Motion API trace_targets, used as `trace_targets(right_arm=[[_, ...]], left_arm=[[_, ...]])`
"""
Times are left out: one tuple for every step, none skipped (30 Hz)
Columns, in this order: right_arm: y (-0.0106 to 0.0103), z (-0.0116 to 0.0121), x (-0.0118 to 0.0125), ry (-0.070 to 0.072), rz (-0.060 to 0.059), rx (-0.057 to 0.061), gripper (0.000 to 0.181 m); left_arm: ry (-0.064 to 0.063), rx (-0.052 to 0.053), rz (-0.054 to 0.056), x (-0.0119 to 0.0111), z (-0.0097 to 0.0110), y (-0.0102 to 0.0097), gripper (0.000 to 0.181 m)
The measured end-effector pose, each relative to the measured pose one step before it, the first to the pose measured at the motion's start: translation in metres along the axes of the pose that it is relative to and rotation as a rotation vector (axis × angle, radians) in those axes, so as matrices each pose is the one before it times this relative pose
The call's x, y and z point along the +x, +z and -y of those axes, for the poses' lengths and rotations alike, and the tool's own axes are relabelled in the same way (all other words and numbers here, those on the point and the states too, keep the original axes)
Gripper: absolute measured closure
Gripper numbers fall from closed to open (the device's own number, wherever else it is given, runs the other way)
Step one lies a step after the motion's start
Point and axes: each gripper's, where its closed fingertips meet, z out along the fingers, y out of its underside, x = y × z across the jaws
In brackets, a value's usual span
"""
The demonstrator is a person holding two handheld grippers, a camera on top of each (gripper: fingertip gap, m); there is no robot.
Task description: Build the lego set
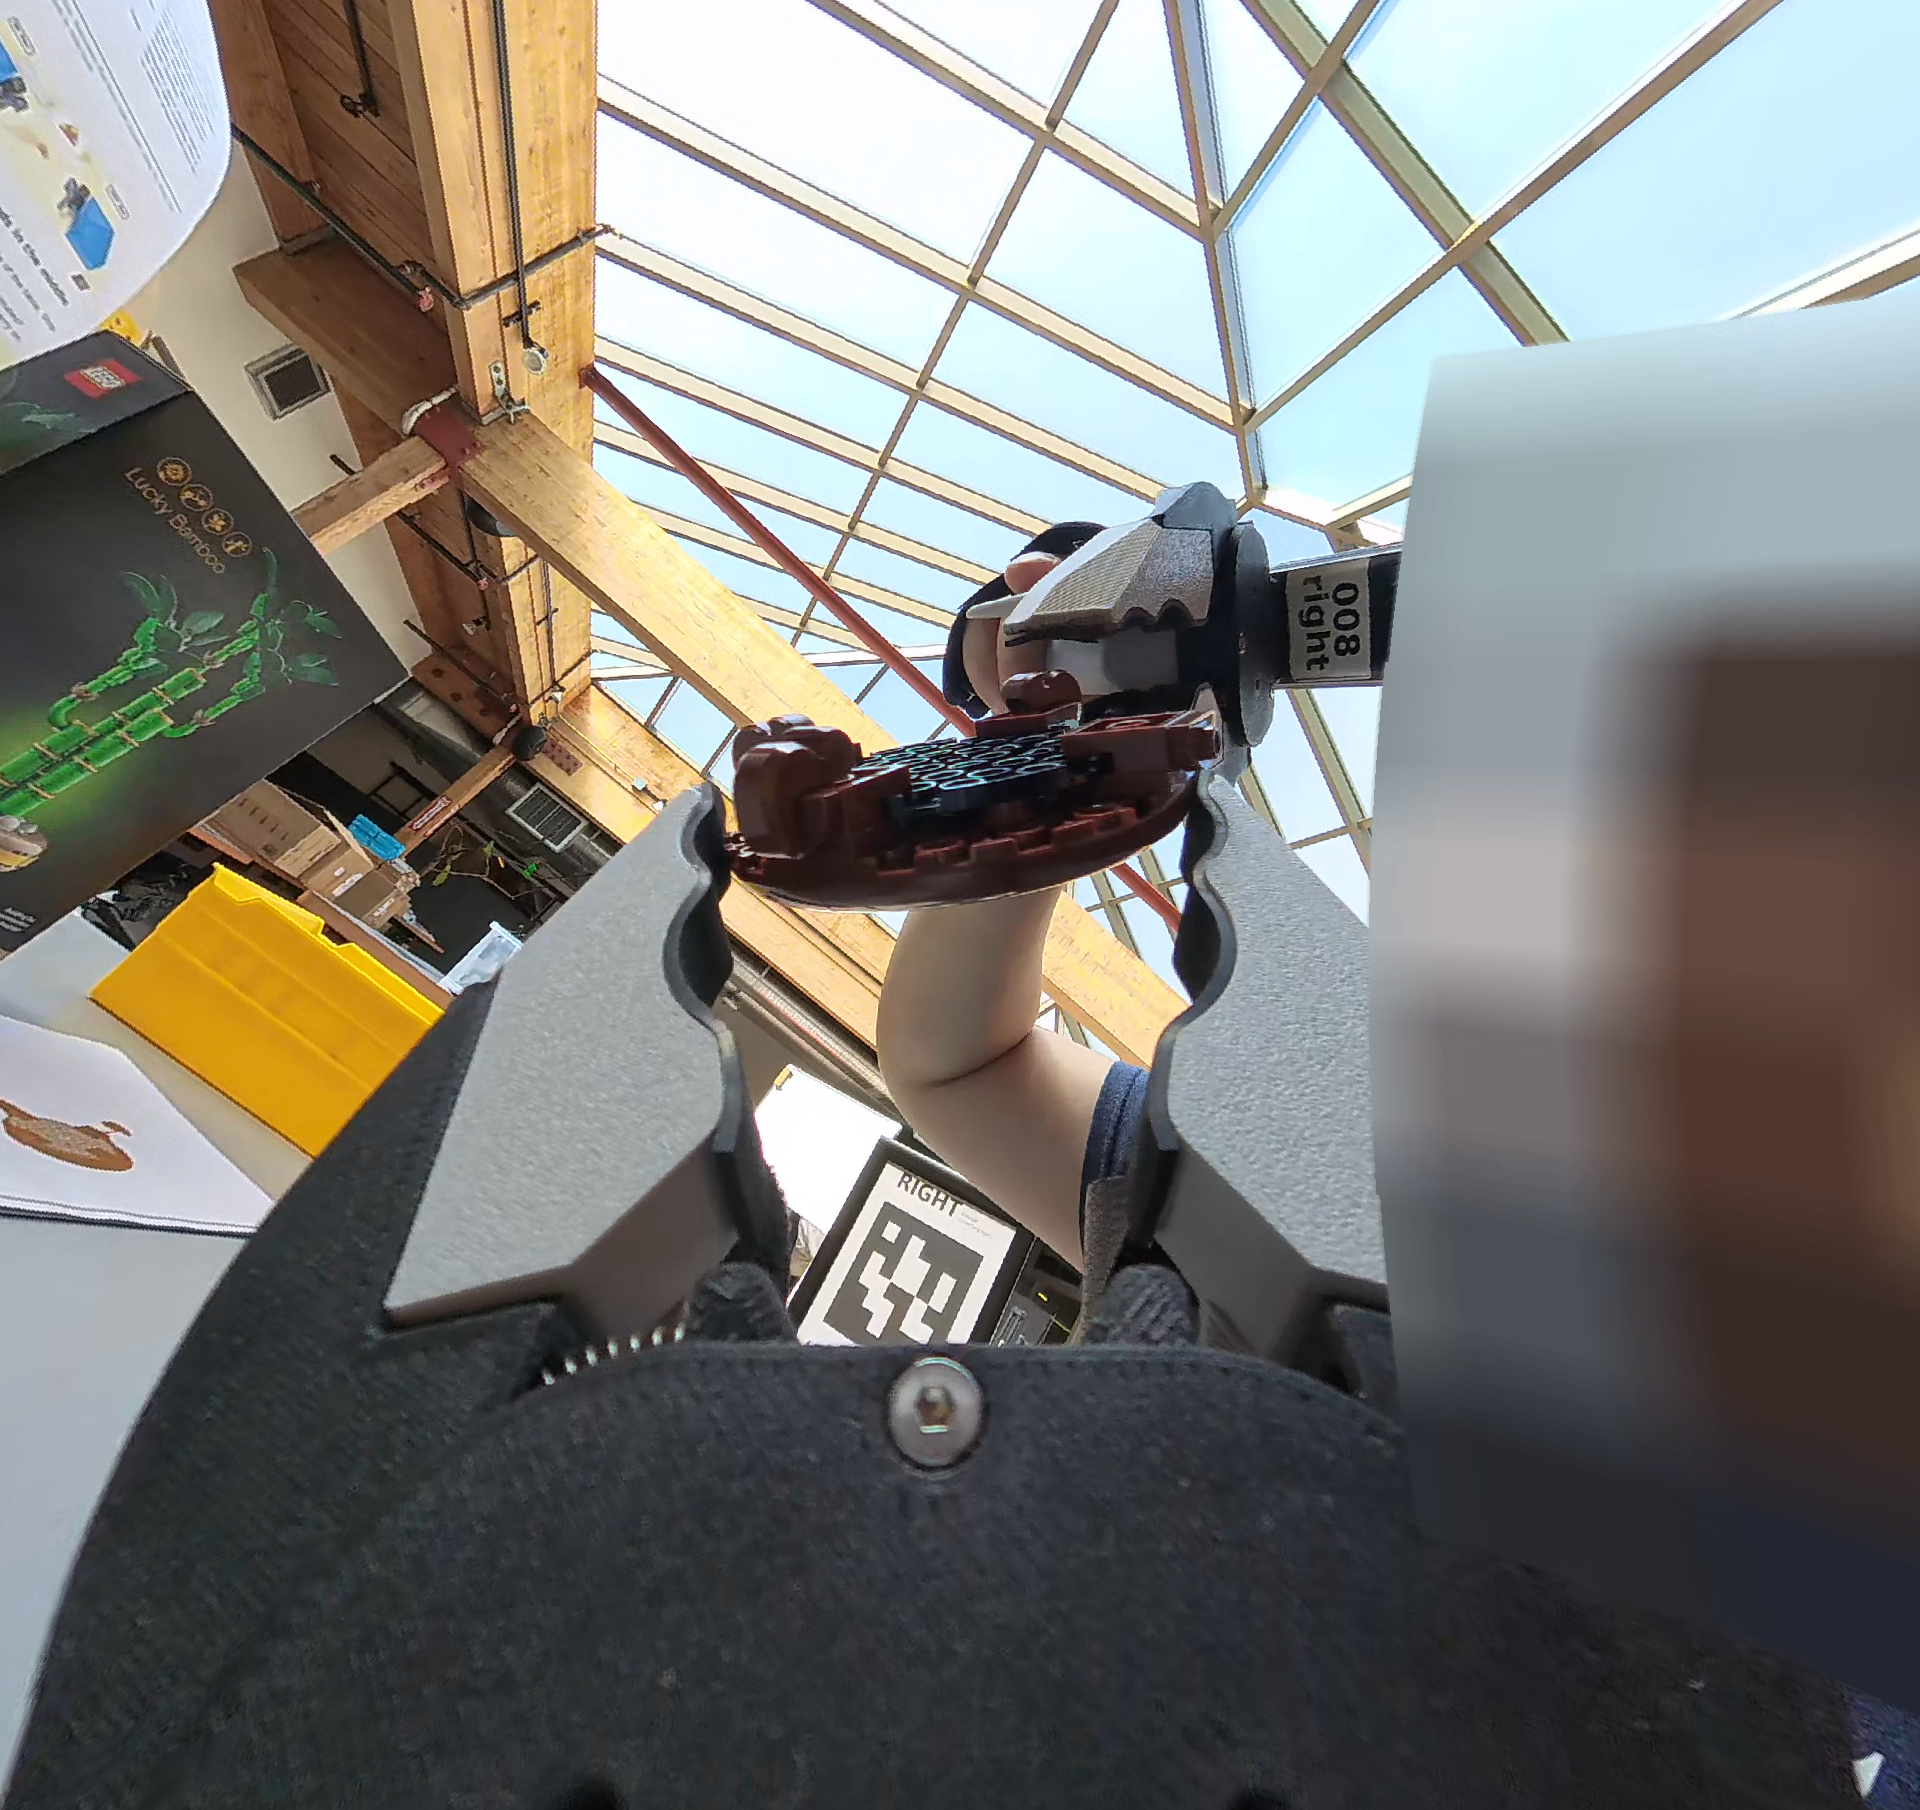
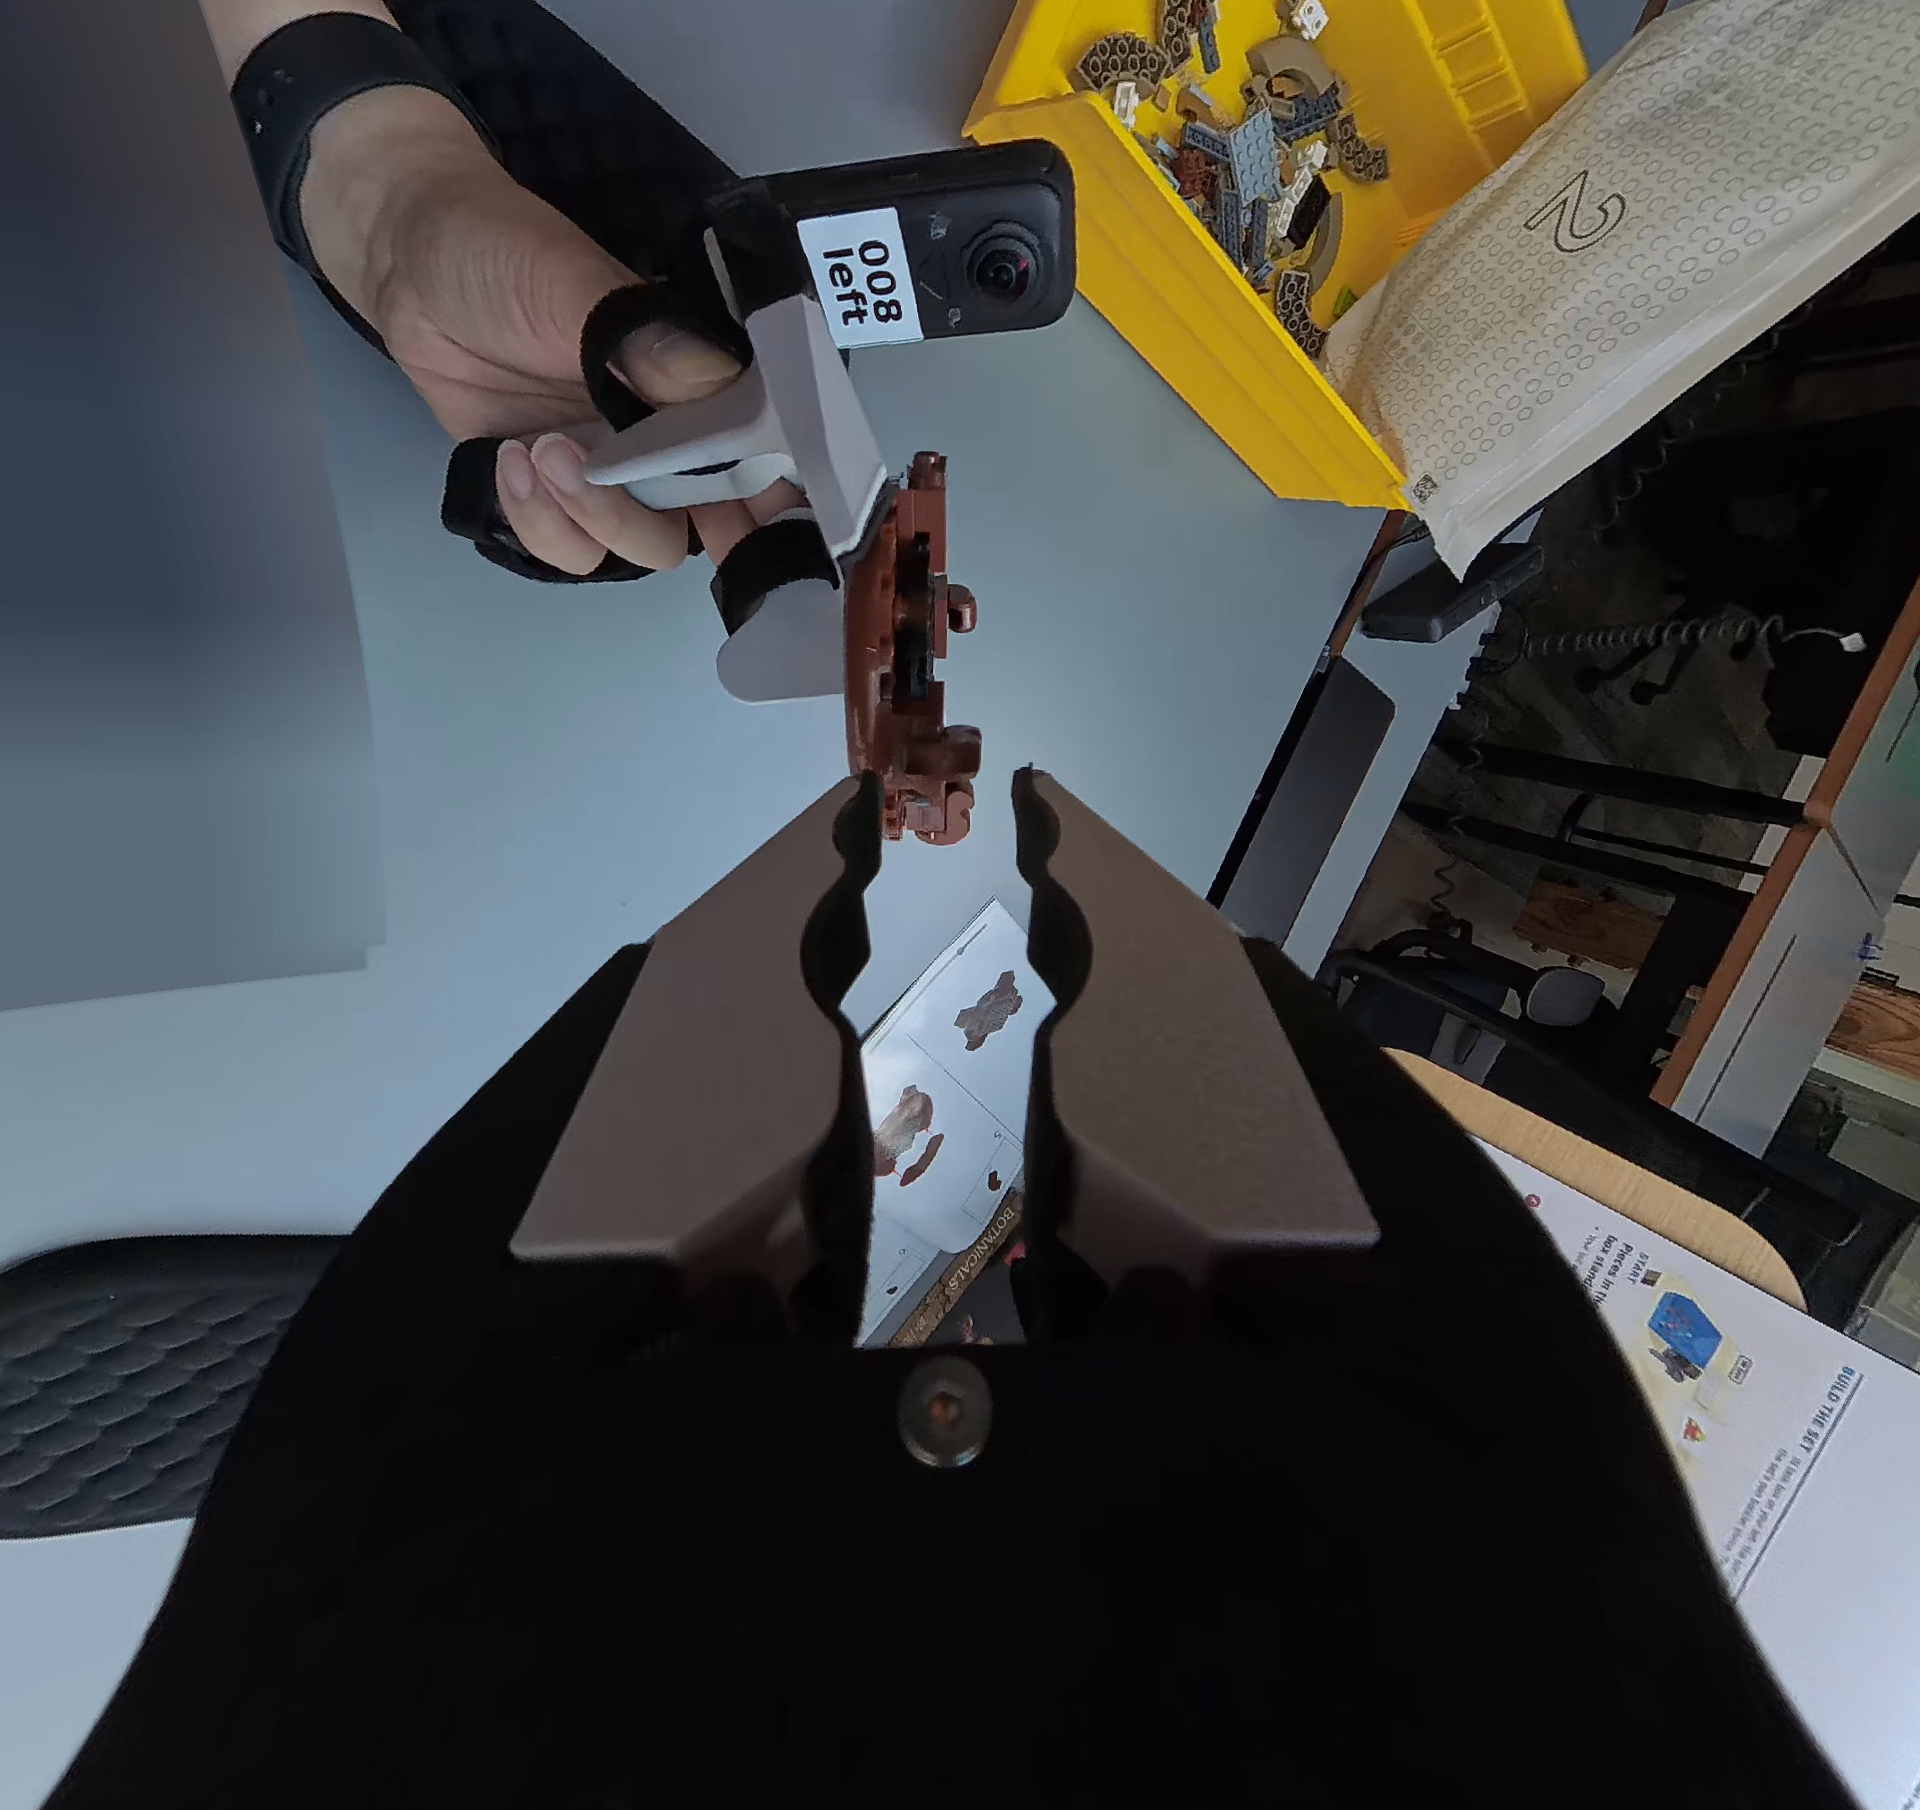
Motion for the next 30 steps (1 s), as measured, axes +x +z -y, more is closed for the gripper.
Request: trace_targets(right_arm=[[-0.00154, 0.00025, 0.00113, 0.0008, -0.012, 0.0137, 0.156], [-0.00198, 0.00099, 0.00043, 0.0025, -0.0077, 0.022, 0.156], [-0.00255, 0.00185, 0.00081, 0.003, -0.0091, 0.031, 0.156], [-0.00282, 0.00229, -0.00017, -0.0017, -0.0049, 0.0347, 0.156], [-0.0027, 0.00237, -0.00048, -0.0081, -0.0047, 0.035, 0.156], [-0.00222, 0.00167, 0.00098, -0.0037, -0.0119, 0.0257, 0.158], [-0.00105, 0.00063, 0.0004, 0.0029, -0.0033, 0.0137, 0.158], [0.00011, 0.00021, -0.00085, 0.0065, 0.0077, 0.0075, 0.159], [0.00083, -0.00027, -0.00081, 0.0082, 0.0087, 0.001, 0.159], [0.00128, -0.00017, -0.00012, 0.0032, 0.0041, -0.0017, 0.159], [0.00131, -0.00044, -0.00076, -0.0022, 0.0064, -0.004, 0.16], [0.00117, -0.00089, -0.00036, -0.0024, 0.0035, -0.0083, 0.162], [0.00095, -0.00077, -0.00023, -0.0011, 0.003, -0.0069, 0.164], [0.00081, -0.00005, -0.00121, 0.0015, 0.0089, -0.0019, 0.164], [0.00044, 0.00064, -0.00005, 0.0026, 0.002, 0.0031, 0.164], [0.00024, 0.00025, 0.0001, -0.0001, 0.0006, 0.0021, 0.164], [0.00037, -0.0007, -0.00019, 0.0007, 0.0032, -0.003, 0.164], [0.00027, -0.00071, 0.0005, 0.0005, -0.0012, -0.0039, 0.164], [0.00034, -0.00054, 0.00023, -0.0008, -0.0003, -0.0016, 0.163], [0.0003, -0.00055, -0.00032, 0.0013, 0.0036, -0.0017, 0.164], [0.0004, -0.00072, -0.00017, 0.001, 0.002, -0.0037, 0.164], [0.00037, -0.00091, 0.00002, -0.0016, 0.0, -0.0056, 0.163], [0.0004, -0.00089, -0.00083, -0.003, 0.0044, -0.0062, 0.163], [0.00042, -0.00065, -0.00041, -0.002, 0.0012, -0.0054, 0.163], [0.0003, -0.0005, 0.00001, -0.0018, -0.0012, -0.0042, 0.163], [0.00028, -0.00033, -0.00043, -0.0025, 0.0011, -0.0033, 0.163], [0.00018, 0.00008, 0.0002, -0.0031, -0.0036, -0.0006, 0.163], [0.00014, 0.00058, 0.00013, -0.0021, -0.0026, 0.0023, 0.163], [0.00015, 0.00026, -0.00076, 0.0014, 0.0039, 0.0006, 0.163], [0.00024, 0.00026, -0.00057, 0.0001, 0.0028, 0.0001, 0.164]], left_arm=[[0.0022, -0.0002, 0.0013, -0.00007, 0.00025, -0.0002, 0.095], [-0.0011, 0.0011, -0.0007, 0.00017, 0.00049, -0.00034, 0.095], [-0.0025, 0.0013, -0.0001, -0.00015, 0.00054, -0.00036, 0.094], [-0.0005, 0.0009, 0.002, -0.00048, 0.00032, -0.00038, 0.095], [-0.0006, -0.0004, 0.0023, -0.00053, 0.00013, -0.00033, 0.095], [-0.0008, -0.0016, 0.0018, -0.00048, -0.00016, -0.0002, 0.095], [-0.0004, -0.0015, 0.0011, -0.00043, -0.00027, 0.00001, 0.095], [0.0009, -0.0024, 0.002, -0.00043, -0.00037, 0.00018, 0.095], [0.0028, -0.0032, 0.0024, -0.00047, -0.00062, 0.00034, 0.095], [0.0032, -0.0037, 0.0022, -0.00041, -0.00066, 0.00038, 0.095], [0.0016, -0.0031, 0.0006, -0.00018, -0.00052, 0.00035, 0.095], [0.0011, 0.0, 0.0005, -0.00016, -0.00013, 0.00007, 0.095], [0.001, -0.0001, 0.0011, -0.00041, -0.00012, -0.00009, 0.095], [0.0009, 0.0002, 0.0022, -0.00041, 0.00012, -0.00013, 0.095], [0.0001, -0.0001, 0.001, -0.0003, 0.0, -0.00016, 0.095], [0.0, -0.0007, 0.0003, -0.00009, -0.00002, -0.00005, 0.095], [0.0002, -0.001, 0.0005, -0.0002, -0.00009, -0.00001, 0.095], [0.0001, -0.0013, 0.0003, -0.00012, -0.00022, 0.00012, 0.095], [-0.0007, -0.0018, -0.0011, 0.00006, -0.0002, 0.00022, 0.095], [-0.0007, -0.0021, -0.0009, -0.00004, -0.00041, 0.00019, 0.095], [0.0008, -0.0016, 0.0009, -0.00014, -0.00031, 0.00017, 0.095], [0.0007, -0.0018, -0.0007, 0.00015, -0.00029, 0.0001, 0.095], [-0.0005, -0.0005, -0.0013, 0.00014, -0.00022, 0.0001, 0.095], [-0.0005, -0.0004, -0.001, 0.00011, -0.00009, 0.00004, 0.095], [-0.0002, -0.0007, -0.0004, 0.00007, -0.0001, -0.00005, 0.095], [-0.0004, 0.0011, -0.0008, -0.00003, 0.00017, -0.00007, 0.095], [-0.0017, -0.0002, -0.0024, 0.00022, -0.00005, -0.0001, 0.095], [-0.001, 0.0005, -0.0016, 0.00024, 0.00003, -0.00004, 0.095], [0.0003, 0.0011, -0.0004, 0.00005, 0.00015, -0.0002, 0.095], [-0.0001, -0.0002, -0.0009, 0.00014, 0.00009, -0.00009, 0.095]])
